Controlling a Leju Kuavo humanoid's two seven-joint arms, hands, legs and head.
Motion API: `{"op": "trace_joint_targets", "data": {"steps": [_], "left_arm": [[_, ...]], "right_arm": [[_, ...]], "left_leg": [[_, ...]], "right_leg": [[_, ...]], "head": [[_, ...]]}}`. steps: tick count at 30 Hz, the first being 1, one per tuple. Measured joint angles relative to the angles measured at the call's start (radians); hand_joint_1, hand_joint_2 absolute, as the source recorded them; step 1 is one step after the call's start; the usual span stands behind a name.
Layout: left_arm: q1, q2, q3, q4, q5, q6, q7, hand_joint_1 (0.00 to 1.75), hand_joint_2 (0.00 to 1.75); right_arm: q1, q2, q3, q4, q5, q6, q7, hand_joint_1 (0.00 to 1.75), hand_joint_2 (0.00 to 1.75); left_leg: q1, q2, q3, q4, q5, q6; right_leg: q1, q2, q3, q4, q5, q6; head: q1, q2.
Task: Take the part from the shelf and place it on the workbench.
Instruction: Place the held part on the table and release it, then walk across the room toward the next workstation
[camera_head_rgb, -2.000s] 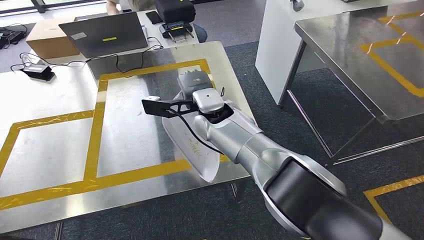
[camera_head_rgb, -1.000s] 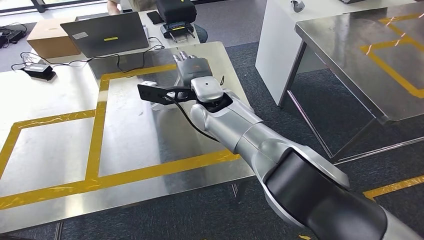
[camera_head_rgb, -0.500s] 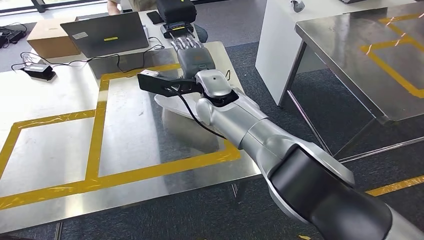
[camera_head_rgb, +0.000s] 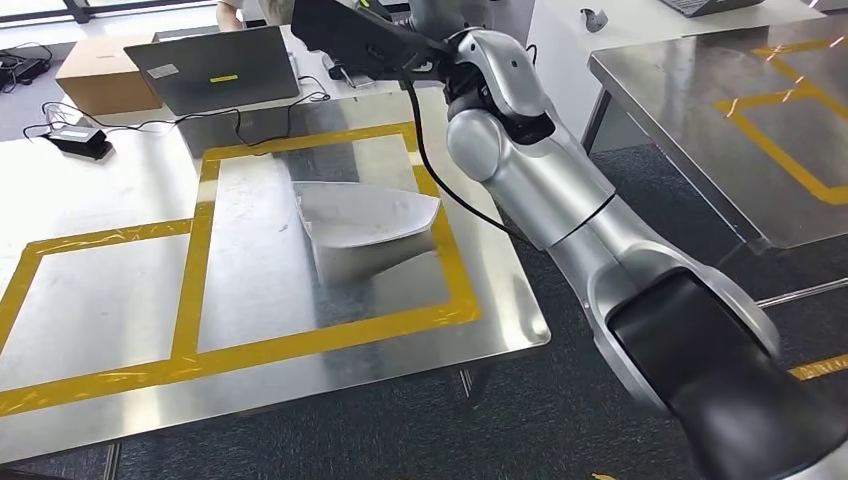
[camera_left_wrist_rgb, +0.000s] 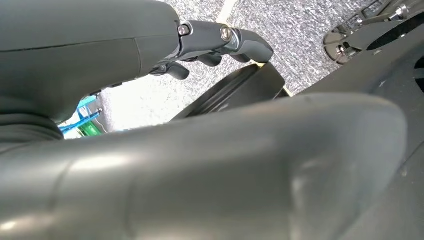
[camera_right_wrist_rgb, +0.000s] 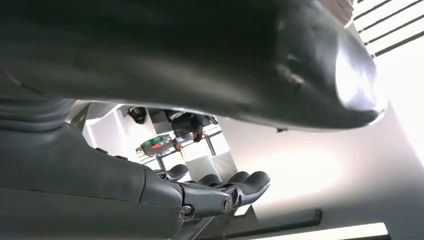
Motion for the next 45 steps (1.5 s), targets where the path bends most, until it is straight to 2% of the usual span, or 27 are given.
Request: {"op": "trace_joint_targets", "data": {"steps": [2, 3, 6, 8, 10, 12, 13, 14, 16, 18, 21, 22, 24, 26, 27, 28, 29, 31, 33, 34, 37, 38, 40, 42, 43, 44, 45], "left_arm": [[-0.004, 0.003, 0.0, -0.001, -0.001, 0.0, -0.002, 0.0, 0.0], [-0.007, 0.005, 0.0, -0.001, -0.001, 0.0, -0.003, 0.0, 0.0], [-0.012, 0.006, 0.0, -0.002, -0.002, 0.0, -0.007, 0.0, 0.0], [-0.013, 0.006, 0.0, -0.002, -0.004, 0.0, -0.007, 0.0, 0.0], [-0.014, 0.006, 0.0, -0.002, -0.005, 0.0, -0.007, 0.0, 0.0], [-0.015, 0.006, 0.0, -0.002, -0.006, 0.0, -0.006, 0.0, 0.0], [-0.015, 0.006, 0.0, -0.002, -0.006, 0.0, -0.005, 0.0, 0.0], [-0.015, 0.006, 0.0, -0.002, -0.007, 0.0, -0.003, 0.0, 0.0], [-0.015, 0.007, 0.0, -0.002, -0.008, 0.0, 0.003, 0.0, 0.0], [-0.013, 0.007, 0.001, -0.001, -0.01, 0.0, 0.006, 0.0, 0.0], [-0.012, 0.006, 0.001, 0.0, -0.019, 0.0, 0.008, 0.0, 0.0], [-0.012, 0.007, 0.001, 0.0, -0.022, 0.0, 0.008, 0.0, 0.0], [-0.013, 0.007, 0.001, 0.0, -0.024, 0.0, 0.009, 0.0, 0.0], [-0.012, 0.008, 0.002, 0.0, -0.023, 0.0, 0.009, 0.0, 0.0], [-0.011, 0.008, 0.002, 0.0, -0.022, 0.0, 0.008, 0.0, 0.0], [-0.01, 0.008, 0.002, 0.0, -0.021, 0.0, 0.008, 0.0, 0.0], [-0.009, 0.008, 0.003, 0.0, -0.019, 0.0, 0.007, 0.0, 0.0], [-0.009, 0.008, 0.004, 0.0, -0.018, 0.0, 0.004, 0.0, 0.0], [-0.009, 0.006, 0.005, 0.0, -0.016, 0.0, 0.001, 0.0, 0.0], [-0.009, 0.006, 0.006, 0.0, -0.014, 0.0, -0.001, 0.0, 0.0], [-0.004, 0.006, 0.013, 0.0, -0.01, 0.0, -0.005, 0.0, 0.0], [-0.002, 0.007, 0.015, 0.0, -0.009, 0.0, -0.005, 0.0, 0.0], [0.001, 0.009, 0.02, 0.0, -0.006, 0.0, -0.007, 0.0, 0.0], [0.004, 0.012, 0.024, 0.0, -0.001, 0.0, -0.009, 0.0, 0.0], [0.007, 0.013, 0.026, 0.0, 0.001, 0.0, -0.01, 0.0, 0.0], [0.01, 0.014, 0.028, 0.0, 0.002, 0.0, -0.011, 0.0, 0.0], [0.014, 0.015, 0.03, 0.0, 0.002, 0.0, -0.012, 0.0, 0.0]], "right_arm": [[0.011, -0.015, -0.014, -0.054, 0.0, -0.002, -0.002, 0.0, 0.0], [0.019, -0.022, -0.021, -0.078, 0.0, -0.003, -0.002, 0.0, 0.0], [0.052, -0.035, -0.043, -0.134, 0.006, -0.009, -0.003, 0.0, 0.0], [0.069, -0.038, -0.052, -0.164, 0.014, -0.013, -0.005, 0.0, 0.0], [0.085, -0.04, -0.06, -0.186, 0.021, -0.017, -0.006, 0.0, 0.0], [0.108, -0.046, -0.067, -0.204, 0.027, -0.021, -0.007, 0.0, 0.0], [0.121, -0.049, -0.07, -0.214, 0.03, -0.023, -0.008, 0.0, 0.0], [0.134, -0.053, -0.075, -0.227, 0.034, -0.026, -0.009, 0.0, 0.0], [0.158, -0.061, -0.091, -0.26, 0.044, -0.037, -0.01, 0.0, 0.0], [0.181, -0.07, -0.11, -0.297, 0.055, -0.049, -0.011, 0.0, 0.0], [0.229, -0.085, -0.139, -0.351, 0.08, -0.058, -0.015, 0.0, 0.0], [0.245, -0.091, -0.151, -0.368, 0.089, -0.059, -0.018, 0.0, 0.0], [0.278, -0.105, -0.175, -0.401, 0.107, -0.063, -0.025, 0.0, 0.0], [0.317, -0.115, -0.196, -0.437, 0.12, -0.069, -0.033, 0.0, 0.0], [0.339, -0.12, -0.205, -0.454, 0.125, -0.073, -0.038, 0.0, 0.0], [0.359, -0.125, -0.212, -0.47, 0.129, -0.078, -0.043, 0.0, 0.0], [0.377, -0.13, -0.218, -0.484, 0.132, -0.084, -0.047, 0.0, 0.0], [0.406, -0.14, -0.23, -0.512, 0.136, -0.097, -0.058, 0.0, 0.0], [0.441, -0.149, -0.243, -0.548, 0.137, -0.116, -0.074, 0.0, 0.0], [0.464, -0.154, -0.25, -0.568, 0.137, -0.128, -0.083, 0.0, 0.0], [0.534, -0.169, -0.266, -0.61, 0.135, -0.151, -0.102, 0.0, 0.0], [0.549, -0.172, -0.269, -0.618, 0.134, -0.154, -0.104, 0.0, 0.0], [0.574, -0.177, -0.276, -0.633, 0.135, -0.165, -0.105, 0.0, 0.0], [0.617, -0.186, -0.288, -0.649, 0.14, -0.185, -0.101, 0.0, 0.0], [0.649, -0.193, -0.296, -0.656, 0.142, -0.197, -0.1, 0.0, 0.0], [0.684, -0.201, -0.306, -0.665, 0.143, -0.212, -0.098, 0.0, 0.0], [0.721, -0.209, -0.318, -0.674, 0.142, -0.226, -0.096, 0.0, 0.0]], "left_leg": [[0.004, 0.001, -0.007, 0.013, -0.007, -0.022], [0.003, -0.001, -0.01, 0.019, -0.009, -0.031], [0.005, -0.004, -0.016, 0.023, -0.008, -0.052], [0.005, -0.004, -0.037, 0.068, -0.048, -0.052], [-0.001, -0.005, -0.084, 0.19, -0.126, -0.044], [-0.01, -0.005, -0.119, 0.299, -0.173, -0.036], [-0.014, -0.005, -0.113, 0.306, -0.17, -0.029], [-0.018, -0.006, -0.09, 0.277, -0.151, -0.022], [-0.027, -0.006, -0.008, 0.147, -0.107, -0.005], [-0.036, -0.009, 0.042, 0.06, -0.085, 0.003], [-0.04, -0.011, 0.035, 0.045, -0.069, 0.015], [-0.038, -0.01, 0.029, 0.042, -0.06, 0.022], [-0.033, -0.006, 0.011, 0.036, -0.039, 0.035], [-0.035, -0.005, -0.014, 0.036, -0.02, 0.04], [-0.036, -0.004, -0.027, 0.037, -0.011, 0.042], [-0.037, -0.003, -0.04, 0.038, -0.002, 0.042], [-0.038, -0.003, -0.052, 0.04, 0.006, 0.043], [-0.04, -0.002, -0.072, 0.043, 0.021, 0.042], [-0.042, -0.001, -0.082, 0.043, 0.034, 0.035], [-0.039, -0.001, -0.082, 0.041, 0.041, 0.03], [-0.036, -0.002, -0.084, 0.033, 0.058, 0.013], [-0.037, -0.003, -0.09, 0.039, 0.047, 0.008], [-0.037, -0.006, -0.116, 0.109, -0.028, 0.001], [-0.035, -0.006, -0.146, 0.236, -0.113, -0.007], [-0.033, -0.006, -0.151, 0.285, -0.129, -0.011], [-0.032, -0.006, -0.143, 0.305, -0.122, -0.015], [-0.029, -0.006, -0.116, 0.289, -0.099, -0.019]], "right_leg": [[-0.004, 0.002, 0.057, -0.098, 0.034, 0.001], [-0.003, 0.005, 0.068, -0.117, 0.033, -0.007], [0.001, 0.012, 0.058, -0.113, 0.027, -0.043], [0.001, 0.012, 0.049, -0.115, 0.036, -0.061], [0.008, 0.012, 0.039, -0.116, 0.046, -0.075], [0.02, 0.012, 0.027, -0.116, 0.055, -0.083], [0.025, 0.012, 0.021, -0.116, 0.06, -0.085], [0.03, 0.012, 0.015, -0.116, 0.065, -0.086], [0.035, 0.012, 0.006, -0.115, 0.075, -0.082], [0.037, 0.012, 0.001, -0.116, 0.087, -0.072], [0.035, 0.011, -0.004, -0.122, 0.106, -0.052], [0.036, 0.011, -0.009, -0.115, 0.098, -0.047], [0.036, 0.01, -0.036, -0.049, 0.031, -0.038], [0.036, 0.009, -0.072, 0.074, -0.059, -0.031], [0.036, 0.008, -0.081, 0.126, -0.083, -0.031], [0.037, 0.008, -0.078, 0.153, -0.086, -0.032], [0.037, 0.008, -0.058, 0.146, -0.07, -0.035], [0.044, 0.008, 0.032, 0.039, -0.026, -0.049], [0.055, 0.004, 0.125, -0.095, -0.023, -0.069], [0.06, 0.002, 0.148, -0.134, -0.029, -0.077], [0.062, -0.001, 0.15, -0.161, -0.012, -0.091], [0.057, -0.002, 0.144, -0.167, 0.0, -0.097], [0.048, -0.003, 0.126, -0.174, 0.024, -0.103], [0.045, -0.003, 0.102, -0.174, 0.043, -0.104], [0.043, -0.004, 0.091, -0.173, 0.051, -0.102], [0.041, -0.006, 0.08, -0.171, 0.059, -0.098], [0.038, -0.008, 0.067, -0.168, 0.066, -0.094]], "head": [[0.005, 0.0], [0.009, 0.0], [0.013, 0.0], [0.012, 0.0], [0.011, 0.0], [0.012, 0.0], [0.012, 0.0], [0.012, 0.0], [0.012, 0.0], [0.014, 0.0], [0.014, 0.0], [0.015, 0.0], [0.02, 0.0], [0.026, 0.0], [0.027, 0.0], [0.028, 0.0], [0.03, 0.0], [0.034, 0.0], [0.037, 0.0], [0.039, 0.0], [0.05, 0.0], [0.052, 0.0], [0.052, 0.0], [0.052, 0.0], [0.052, 0.0], [0.052, 0.0], [0.052, 0.0]]}}
